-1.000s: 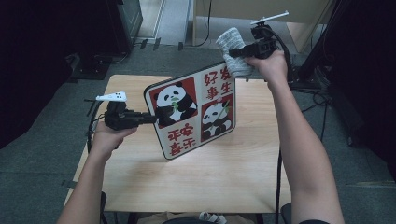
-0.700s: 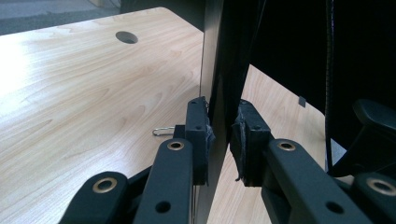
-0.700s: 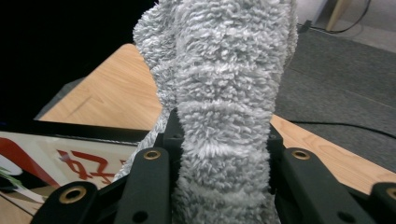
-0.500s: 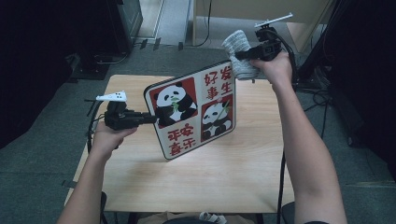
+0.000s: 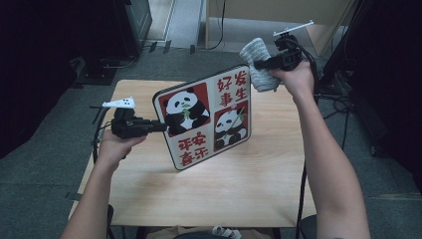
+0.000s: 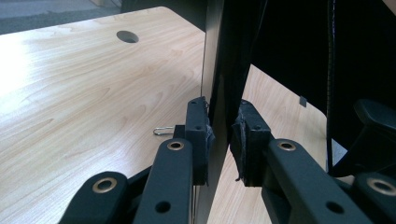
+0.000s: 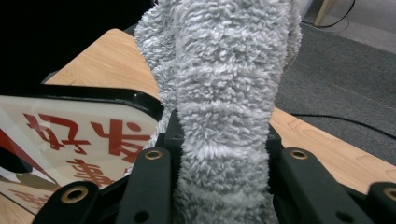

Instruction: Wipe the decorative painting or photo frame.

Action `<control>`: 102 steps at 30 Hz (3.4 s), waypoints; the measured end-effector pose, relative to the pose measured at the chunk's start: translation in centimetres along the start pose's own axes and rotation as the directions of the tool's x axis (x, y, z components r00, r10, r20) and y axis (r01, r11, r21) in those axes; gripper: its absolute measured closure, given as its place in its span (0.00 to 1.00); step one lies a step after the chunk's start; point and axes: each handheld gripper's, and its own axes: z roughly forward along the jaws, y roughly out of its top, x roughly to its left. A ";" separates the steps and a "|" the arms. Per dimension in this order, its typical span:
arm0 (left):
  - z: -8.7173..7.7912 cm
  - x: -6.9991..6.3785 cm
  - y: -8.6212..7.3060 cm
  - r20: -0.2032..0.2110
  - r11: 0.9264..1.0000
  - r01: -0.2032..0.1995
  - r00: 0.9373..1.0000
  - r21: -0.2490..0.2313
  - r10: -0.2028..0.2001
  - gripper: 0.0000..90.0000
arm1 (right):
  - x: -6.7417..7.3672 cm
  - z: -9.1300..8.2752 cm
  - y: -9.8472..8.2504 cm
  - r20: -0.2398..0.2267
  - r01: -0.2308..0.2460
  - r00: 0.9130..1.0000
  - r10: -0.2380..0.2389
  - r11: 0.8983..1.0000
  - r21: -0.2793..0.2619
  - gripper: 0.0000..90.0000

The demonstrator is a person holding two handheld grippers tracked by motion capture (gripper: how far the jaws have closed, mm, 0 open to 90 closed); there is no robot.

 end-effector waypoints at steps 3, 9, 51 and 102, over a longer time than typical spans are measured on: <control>0.0 0.0 0.0 0.000 1.000 0.002 1.000 0.001 -0.002 0.87 | 0.0 0.1 -0.4 0.001 0.011 1.000 -0.011 1.000 -0.001 0.75; 0.0 0.0 0.0 0.000 1.000 0.000 1.000 0.001 0.000 0.87 | 0.0 0.2 -0.9 -0.003 0.003 1.000 -0.003 1.000 0.002 0.75; 0.2 0.0 -0.1 0.001 1.000 -0.003 1.000 0.004 0.003 0.86 | -0.2 1.3 -4.5 -0.023 -0.013 1.000 0.013 1.000 -0.012 0.75; 0.2 0.1 -0.3 0.005 1.000 0.007 1.000 -0.010 -0.006 0.86 | -0.6 3.7 -10.3 -0.010 -0.054 0.998 0.054 0.998 0.024 0.75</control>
